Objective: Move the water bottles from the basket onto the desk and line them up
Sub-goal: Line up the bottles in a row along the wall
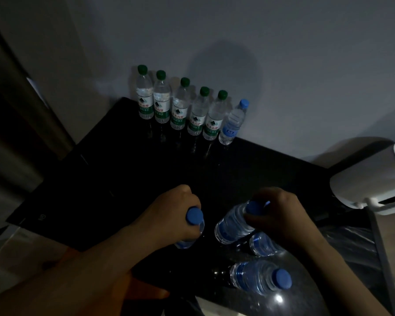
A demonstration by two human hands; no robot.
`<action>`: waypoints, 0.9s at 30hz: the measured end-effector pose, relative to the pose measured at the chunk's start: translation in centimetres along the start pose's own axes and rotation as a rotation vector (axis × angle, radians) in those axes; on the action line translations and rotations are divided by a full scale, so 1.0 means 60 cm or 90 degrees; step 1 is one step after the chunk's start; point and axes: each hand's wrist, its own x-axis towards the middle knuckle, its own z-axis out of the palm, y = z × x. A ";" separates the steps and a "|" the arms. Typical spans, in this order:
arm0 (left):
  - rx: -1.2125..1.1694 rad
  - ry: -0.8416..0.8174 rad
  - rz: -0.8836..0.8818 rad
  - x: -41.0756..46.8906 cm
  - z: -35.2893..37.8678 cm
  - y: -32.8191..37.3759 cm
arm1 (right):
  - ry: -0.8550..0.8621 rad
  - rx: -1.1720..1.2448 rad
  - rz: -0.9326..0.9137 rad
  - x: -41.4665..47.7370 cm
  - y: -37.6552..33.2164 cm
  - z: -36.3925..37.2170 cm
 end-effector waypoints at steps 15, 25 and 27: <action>-0.008 0.090 0.023 0.148 -0.083 0.020 | 0.055 0.067 -0.035 0.144 0.006 -0.091; 0.013 0.120 0.041 0.278 -0.094 0.014 | 0.069 0.064 -0.011 0.272 0.080 -0.125; 0.015 0.135 0.052 0.303 -0.092 0.010 | 0.073 0.060 -0.009 0.296 0.094 -0.128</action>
